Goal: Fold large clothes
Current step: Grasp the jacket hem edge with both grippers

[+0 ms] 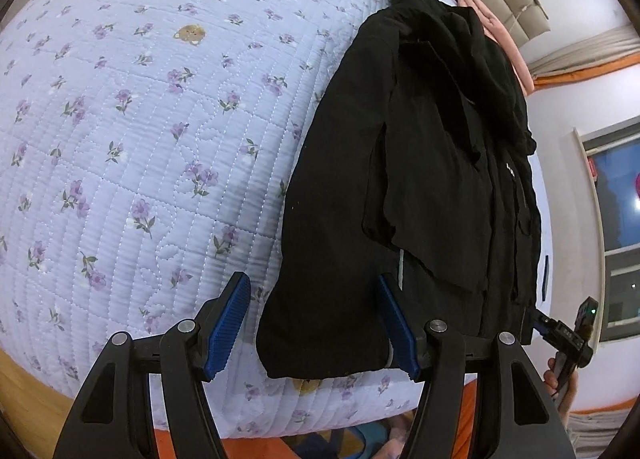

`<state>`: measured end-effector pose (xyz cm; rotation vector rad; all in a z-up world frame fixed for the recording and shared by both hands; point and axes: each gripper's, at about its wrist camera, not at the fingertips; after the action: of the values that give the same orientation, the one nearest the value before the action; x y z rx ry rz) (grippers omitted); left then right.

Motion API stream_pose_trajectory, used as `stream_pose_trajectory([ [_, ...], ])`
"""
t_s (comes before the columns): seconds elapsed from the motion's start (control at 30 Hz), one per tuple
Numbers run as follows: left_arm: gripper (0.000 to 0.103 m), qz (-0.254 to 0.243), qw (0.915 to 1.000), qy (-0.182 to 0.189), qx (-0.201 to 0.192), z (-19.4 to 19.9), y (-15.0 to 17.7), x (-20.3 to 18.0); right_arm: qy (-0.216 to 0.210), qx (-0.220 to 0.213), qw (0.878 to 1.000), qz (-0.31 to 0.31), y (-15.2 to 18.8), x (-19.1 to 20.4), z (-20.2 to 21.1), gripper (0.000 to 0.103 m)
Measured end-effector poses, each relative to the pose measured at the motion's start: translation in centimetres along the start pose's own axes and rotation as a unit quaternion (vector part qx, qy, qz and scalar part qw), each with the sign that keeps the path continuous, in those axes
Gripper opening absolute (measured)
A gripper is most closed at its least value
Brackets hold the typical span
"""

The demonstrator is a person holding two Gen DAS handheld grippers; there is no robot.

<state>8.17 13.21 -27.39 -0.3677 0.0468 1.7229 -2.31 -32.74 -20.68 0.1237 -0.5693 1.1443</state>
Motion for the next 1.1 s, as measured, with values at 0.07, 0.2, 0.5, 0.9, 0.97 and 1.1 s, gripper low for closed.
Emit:
stream_pose_trajectory([
  [0.07, 0.067, 0.003, 1.0000, 0.001, 0.001, 0.0, 0.0, -0.1, -0.006, 0.005, 1.000, -0.003, 0.2, -0.1, -0.4, 0.063],
  [0.2, 0.067, 0.011, 0.9999, 0.009, 0.000, 0.4, 0.2, 0.3, -0.006, 0.015, 1.000, -0.010, 0.8, -0.7, -1.2, 0.063],
  [0.5, 0.067, 0.024, 0.9984, 0.049, 0.014, 0.0, 1.1, 2.1, -0.031, 0.036, 0.999, 0.008, 2.0, -0.2, -1.6, 0.065],
  [0.9, 0.053, 0.019, 0.9993, 0.033, -0.005, 0.0, 0.2, 1.0, -0.026, 0.027, 0.999, 0.003, 1.7, -0.1, -2.0, 0.054],
  [0.97, 0.023, -0.003, 0.9997, 0.022, -0.006, 0.4, 0.3, 0.1, -0.031, 0.021, 0.999, 0.016, 1.9, 0.5, -1.7, 0.016],
  [1.1, 0.016, -0.027, 0.9990, 0.020, -0.030, 1.9, 0.3, -1.1, -0.035, 0.011, 0.999, 0.024, 1.8, 1.3, -0.6, 0.014],
])
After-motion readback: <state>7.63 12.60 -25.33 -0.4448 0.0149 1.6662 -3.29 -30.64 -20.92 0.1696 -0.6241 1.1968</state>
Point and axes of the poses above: each gripper's, at about its wrist camera, not at the fingertips, and z roughly against the way its jaws point, x to its left, y to its underside, and after that the axes turned 14 degrees about -y, right-handed
